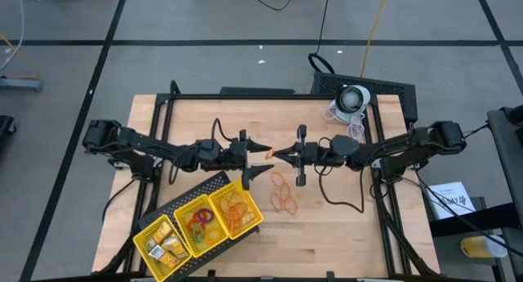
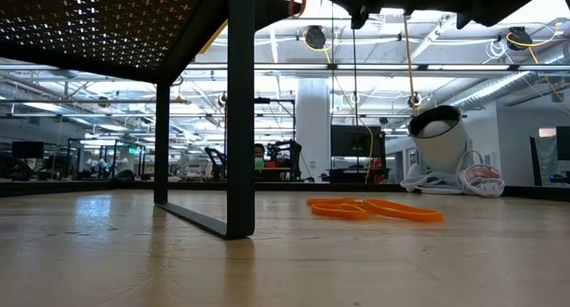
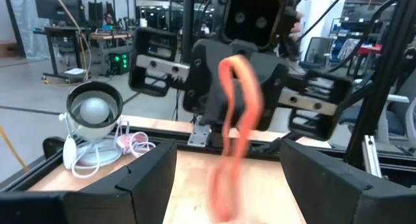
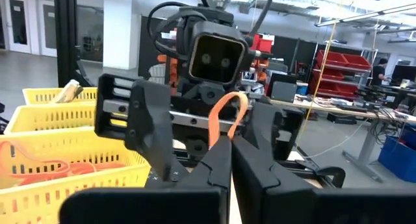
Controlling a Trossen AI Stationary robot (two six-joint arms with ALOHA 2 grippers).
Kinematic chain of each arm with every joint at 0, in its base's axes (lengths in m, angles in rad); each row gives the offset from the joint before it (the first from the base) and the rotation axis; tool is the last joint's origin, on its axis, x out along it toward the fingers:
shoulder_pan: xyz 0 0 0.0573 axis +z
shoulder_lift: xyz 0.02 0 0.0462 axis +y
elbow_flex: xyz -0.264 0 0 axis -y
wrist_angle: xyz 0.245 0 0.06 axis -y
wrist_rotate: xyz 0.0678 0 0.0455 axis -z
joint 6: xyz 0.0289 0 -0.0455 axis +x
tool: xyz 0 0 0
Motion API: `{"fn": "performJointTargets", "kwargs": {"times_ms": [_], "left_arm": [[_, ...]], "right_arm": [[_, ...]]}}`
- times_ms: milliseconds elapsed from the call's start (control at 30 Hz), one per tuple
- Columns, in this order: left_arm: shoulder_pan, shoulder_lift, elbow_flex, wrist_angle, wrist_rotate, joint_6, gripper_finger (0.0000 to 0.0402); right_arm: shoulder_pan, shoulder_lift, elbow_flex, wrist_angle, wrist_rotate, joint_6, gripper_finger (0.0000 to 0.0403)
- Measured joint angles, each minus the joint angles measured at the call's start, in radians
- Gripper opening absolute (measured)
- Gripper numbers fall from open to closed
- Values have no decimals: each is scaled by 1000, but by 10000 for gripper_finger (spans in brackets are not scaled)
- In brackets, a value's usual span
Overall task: Pick & Place Office Desk Supplies
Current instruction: Put the orange rubber band into the right yellow bin on the shelf
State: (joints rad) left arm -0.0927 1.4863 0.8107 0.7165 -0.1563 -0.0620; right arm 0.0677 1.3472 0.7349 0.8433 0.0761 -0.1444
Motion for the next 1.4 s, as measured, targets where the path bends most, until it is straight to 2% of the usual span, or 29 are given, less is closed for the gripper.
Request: {"fn": "performJointTargets", "kwargs": {"times_ms": [200, 433, 567, 833, 1167, 1300, 1400], "left_arm": [[17, 21, 27, -11, 5, -19, 282], [27, 50, 50, -13, 60, -11, 271], [27, 52, 50, -18, 72, -2, 227], [27, 51, 50, -47, 74, 0, 109], [27, 52, 50, -47, 73, 5, 11], [27, 52, 50, -47, 82, -1, 9], [27, 51, 50, -47, 113, -12, 7]], "right_arm": [[0, 23, 1, 31, -3, 0, 0], [0, 40, 1, 42, -2, 0, 0], [0, 37, 1, 43, -2, -8, 0], [0, 36, 1, 43, -3, -17, 0], [0, 36, 1, 43, -2, -1, 2], [0, 36, 1, 33, -3, -1, 24], [3, 15, 1, 1, -3, -1, 64]]}}
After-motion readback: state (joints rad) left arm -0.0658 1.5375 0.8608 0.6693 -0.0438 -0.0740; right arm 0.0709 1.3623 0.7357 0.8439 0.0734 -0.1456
